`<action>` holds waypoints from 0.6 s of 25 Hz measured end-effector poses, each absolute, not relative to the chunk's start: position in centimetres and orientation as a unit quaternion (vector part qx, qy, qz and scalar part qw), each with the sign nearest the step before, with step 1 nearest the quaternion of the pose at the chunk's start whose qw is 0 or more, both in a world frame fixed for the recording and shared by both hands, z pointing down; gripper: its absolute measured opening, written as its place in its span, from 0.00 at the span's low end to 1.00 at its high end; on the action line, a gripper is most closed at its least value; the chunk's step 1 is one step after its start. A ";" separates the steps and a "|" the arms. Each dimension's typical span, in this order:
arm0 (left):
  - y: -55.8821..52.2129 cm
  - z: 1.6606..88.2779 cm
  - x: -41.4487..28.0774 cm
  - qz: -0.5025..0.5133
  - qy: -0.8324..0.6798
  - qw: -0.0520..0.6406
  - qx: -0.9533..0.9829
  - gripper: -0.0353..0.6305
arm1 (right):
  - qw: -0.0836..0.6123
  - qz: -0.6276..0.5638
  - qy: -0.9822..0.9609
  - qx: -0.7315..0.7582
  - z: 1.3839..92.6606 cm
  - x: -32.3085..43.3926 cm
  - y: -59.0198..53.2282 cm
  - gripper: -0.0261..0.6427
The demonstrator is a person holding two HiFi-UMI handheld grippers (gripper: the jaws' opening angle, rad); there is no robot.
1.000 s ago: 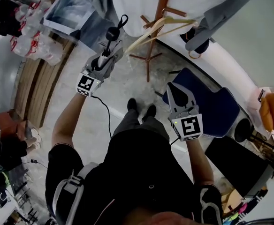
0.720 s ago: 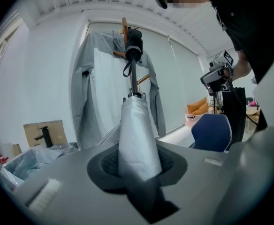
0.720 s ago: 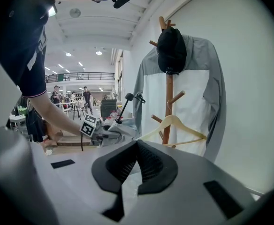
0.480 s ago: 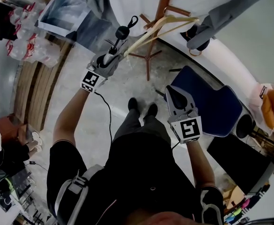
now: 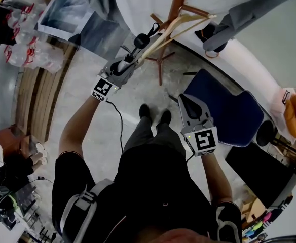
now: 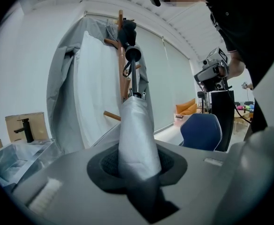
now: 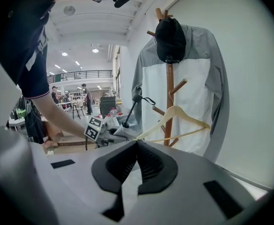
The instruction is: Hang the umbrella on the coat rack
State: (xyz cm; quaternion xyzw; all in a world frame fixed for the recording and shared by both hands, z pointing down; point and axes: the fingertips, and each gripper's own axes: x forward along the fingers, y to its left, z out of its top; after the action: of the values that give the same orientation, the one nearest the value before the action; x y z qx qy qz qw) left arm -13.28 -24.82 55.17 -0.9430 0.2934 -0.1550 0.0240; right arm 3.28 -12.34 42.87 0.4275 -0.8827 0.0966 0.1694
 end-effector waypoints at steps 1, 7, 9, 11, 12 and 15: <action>-24.7 55.2 -13.0 -0.154 0.290 0.023 -0.944 0.21 | 0.168 0.100 -0.882 0.429 43.0 3.3 -12.3 0.04; -25.0 56.6 -12.4 -0.149 0.287 -0.004 -0.946 0.21 | 0.173 0.105 -0.881 0.428 43.7 3.1 -12.4 0.04; -25.1 57.0 -12.2 -0.151 0.286 -0.012 -0.946 0.21 | 0.174 0.106 -0.880 0.429 43.7 3.1 -12.4 0.04; -25.1 57.5 -12.1 -0.156 0.283 -0.018 -0.946 0.21 | 0.174 0.110 -0.879 0.430 43.8 3.1 -12.5 0.04; -25.1 57.8 -12.1 -0.158 0.281 -0.022 -0.946 0.21 | 0.174 0.112 -0.879 0.429 43.9 3.1 -12.5 0.04; -25.0 58.7 -12.1 -0.164 0.280 -0.033 -0.945 0.21 | 0.176 0.111 -0.880 0.427 44.0 3.0 -12.7 0.04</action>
State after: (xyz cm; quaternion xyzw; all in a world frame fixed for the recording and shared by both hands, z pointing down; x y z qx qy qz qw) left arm -12.06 -25.02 58.74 -0.9454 0.2798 -0.1637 -0.0332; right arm 2.97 -12.73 44.01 0.4270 -0.8801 0.1107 0.1757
